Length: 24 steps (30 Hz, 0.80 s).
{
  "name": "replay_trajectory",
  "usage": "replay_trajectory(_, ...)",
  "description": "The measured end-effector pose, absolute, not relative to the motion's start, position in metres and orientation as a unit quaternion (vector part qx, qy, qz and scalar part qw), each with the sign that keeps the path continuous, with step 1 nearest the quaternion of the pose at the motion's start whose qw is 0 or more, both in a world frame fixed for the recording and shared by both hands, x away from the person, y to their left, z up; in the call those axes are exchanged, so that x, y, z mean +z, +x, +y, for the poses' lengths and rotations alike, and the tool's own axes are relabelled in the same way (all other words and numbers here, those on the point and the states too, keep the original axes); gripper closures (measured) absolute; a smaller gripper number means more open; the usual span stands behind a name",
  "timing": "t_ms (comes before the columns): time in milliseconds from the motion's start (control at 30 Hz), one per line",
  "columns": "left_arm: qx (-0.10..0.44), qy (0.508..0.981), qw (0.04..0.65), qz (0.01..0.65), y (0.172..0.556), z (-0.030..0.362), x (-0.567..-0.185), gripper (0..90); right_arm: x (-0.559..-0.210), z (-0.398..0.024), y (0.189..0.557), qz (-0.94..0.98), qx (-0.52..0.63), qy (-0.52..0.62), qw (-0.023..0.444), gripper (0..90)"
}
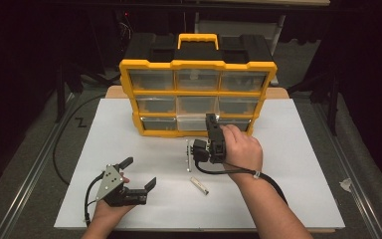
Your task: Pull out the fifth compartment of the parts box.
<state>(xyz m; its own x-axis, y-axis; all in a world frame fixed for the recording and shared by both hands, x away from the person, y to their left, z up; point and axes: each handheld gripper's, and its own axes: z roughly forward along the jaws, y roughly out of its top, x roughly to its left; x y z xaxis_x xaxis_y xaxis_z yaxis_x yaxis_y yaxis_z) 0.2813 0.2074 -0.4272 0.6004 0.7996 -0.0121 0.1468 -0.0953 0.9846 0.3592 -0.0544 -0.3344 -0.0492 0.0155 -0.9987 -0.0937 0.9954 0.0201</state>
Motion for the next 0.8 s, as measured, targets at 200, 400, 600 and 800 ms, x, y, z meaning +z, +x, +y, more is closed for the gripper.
replay_trajectory(200,0.283,0.684,0.577,0.345,0.281,0.208,-0.427,0.4,-0.334,-0.053,0.354,0.724,0.044,-0.031,0.688,78.8)
replay_trajectory(400,0.283,0.684,0.577,0.345,0.281,0.208,-0.427,0.4,-0.335,-0.052,0.348,0.722,0.044,-0.034,0.689,78.9)
replay_trajectory(600,0.283,0.685,0.577,0.344,0.281,0.208,-0.427,0.4,-0.337,-0.054,0.346,0.722,0.046,-0.034,0.690,78.7)
replay_trajectory(800,0.283,0.685,0.577,0.343,0.281,0.208,-0.427,0.4,-0.338,-0.055,0.345,0.719,0.048,-0.034,0.692,78.7)
